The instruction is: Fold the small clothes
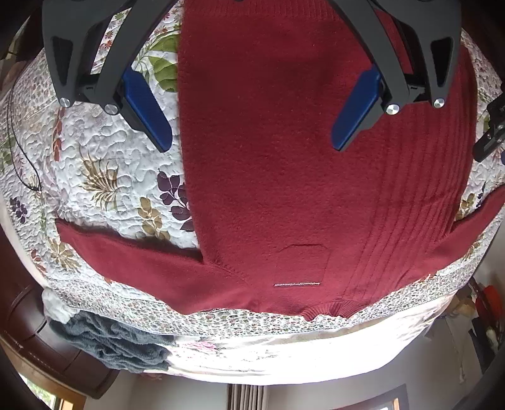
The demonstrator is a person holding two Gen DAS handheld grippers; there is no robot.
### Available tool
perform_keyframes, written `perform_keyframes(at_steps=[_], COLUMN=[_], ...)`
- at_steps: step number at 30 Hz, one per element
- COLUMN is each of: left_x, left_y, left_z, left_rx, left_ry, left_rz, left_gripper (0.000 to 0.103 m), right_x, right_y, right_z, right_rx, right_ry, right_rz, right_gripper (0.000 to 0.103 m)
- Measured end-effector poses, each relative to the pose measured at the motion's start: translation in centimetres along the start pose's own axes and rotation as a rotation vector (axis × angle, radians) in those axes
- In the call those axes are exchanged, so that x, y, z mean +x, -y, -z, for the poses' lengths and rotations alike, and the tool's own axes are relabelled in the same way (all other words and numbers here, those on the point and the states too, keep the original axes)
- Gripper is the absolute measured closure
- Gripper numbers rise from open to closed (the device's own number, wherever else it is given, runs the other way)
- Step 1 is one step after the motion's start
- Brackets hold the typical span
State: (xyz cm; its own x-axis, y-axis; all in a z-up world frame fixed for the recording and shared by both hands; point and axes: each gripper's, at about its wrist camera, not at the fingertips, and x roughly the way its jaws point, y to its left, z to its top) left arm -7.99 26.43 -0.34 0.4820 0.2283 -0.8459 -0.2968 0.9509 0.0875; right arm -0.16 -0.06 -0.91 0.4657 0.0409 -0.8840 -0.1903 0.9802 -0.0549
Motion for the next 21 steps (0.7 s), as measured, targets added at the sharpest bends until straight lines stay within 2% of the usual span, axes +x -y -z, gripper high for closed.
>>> perform_keyframes(at_steps=[21], left_x=[0.17], left_y=[-0.34], left_z=[0.22], left_rx=[0.007], left_ry=[0.006], left_rz=[-0.029], left_gripper=[0.004], right_x=[0.91], right_y=[0.04], right_z=[0.18], right_rx=[0.011], right_ry=[-0.015], right_rz=[-0.011], right_gripper=[0.003])
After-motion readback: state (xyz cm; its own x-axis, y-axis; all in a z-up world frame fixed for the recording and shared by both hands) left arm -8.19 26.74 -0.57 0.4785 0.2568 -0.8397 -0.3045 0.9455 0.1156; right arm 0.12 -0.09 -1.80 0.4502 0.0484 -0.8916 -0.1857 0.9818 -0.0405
